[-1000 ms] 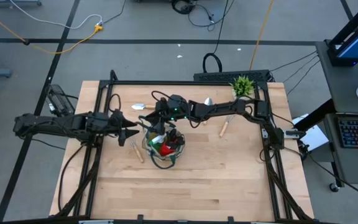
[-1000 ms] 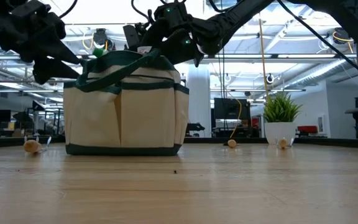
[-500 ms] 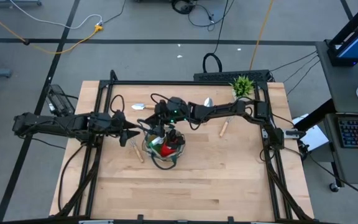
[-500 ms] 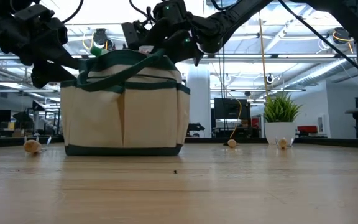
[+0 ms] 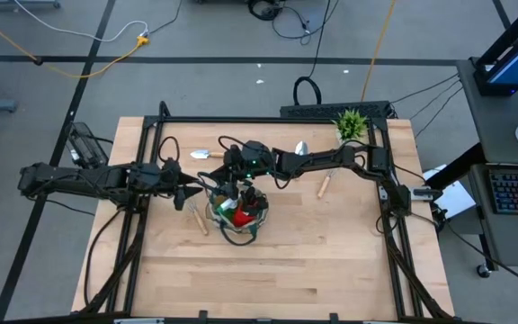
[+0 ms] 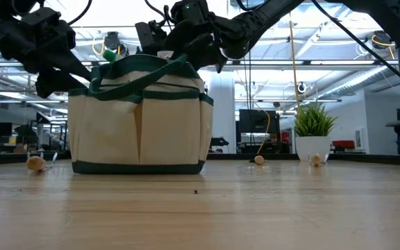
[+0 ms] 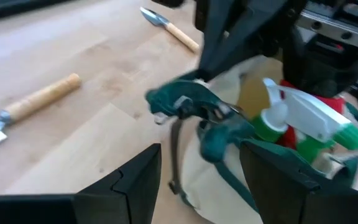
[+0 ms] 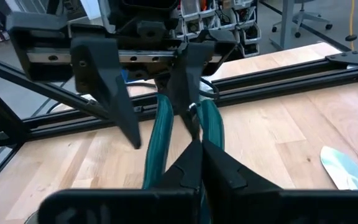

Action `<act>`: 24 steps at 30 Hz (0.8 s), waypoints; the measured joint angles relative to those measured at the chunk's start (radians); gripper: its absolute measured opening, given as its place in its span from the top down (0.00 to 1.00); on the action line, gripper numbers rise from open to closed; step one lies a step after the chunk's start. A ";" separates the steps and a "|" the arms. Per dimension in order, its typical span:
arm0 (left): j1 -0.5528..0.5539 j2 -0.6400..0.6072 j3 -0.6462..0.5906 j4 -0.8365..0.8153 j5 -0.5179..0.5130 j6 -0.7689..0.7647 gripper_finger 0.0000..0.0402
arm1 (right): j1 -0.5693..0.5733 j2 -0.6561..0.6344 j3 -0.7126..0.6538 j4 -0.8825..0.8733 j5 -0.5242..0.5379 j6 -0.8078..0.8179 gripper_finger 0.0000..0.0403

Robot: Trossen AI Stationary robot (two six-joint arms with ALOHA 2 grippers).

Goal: Pick & Place Garden tools in Gardening bag
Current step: Put the green shear scissors into the brown gardening bag

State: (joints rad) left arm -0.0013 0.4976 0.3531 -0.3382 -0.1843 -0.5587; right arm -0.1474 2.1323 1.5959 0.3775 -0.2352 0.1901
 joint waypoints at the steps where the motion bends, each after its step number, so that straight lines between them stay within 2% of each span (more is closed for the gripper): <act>1: 0.000 0.000 0.000 0.000 -0.018 0.001 0.44 | 0.000 0.000 0.000 0.000 0.000 0.000 1.00; 7: 0.000 0.000 0.000 0.038 -0.130 0.004 0.44 | 0.000 0.000 0.000 -0.001 -0.001 0.000 1.00; 14: 0.000 0.000 0.000 0.074 -0.131 0.002 0.44 | 0.000 0.000 0.000 0.000 -0.001 -0.010 1.00; 24: 0.000 -0.002 0.000 0.071 -0.113 -0.080 0.44 | -0.001 0.000 0.000 0.006 0.000 -0.019 1.00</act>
State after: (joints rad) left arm -0.0013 0.4953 0.3531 -0.2670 -0.2977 -0.6387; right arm -0.1486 2.1323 1.5959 0.3840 -0.2348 0.1707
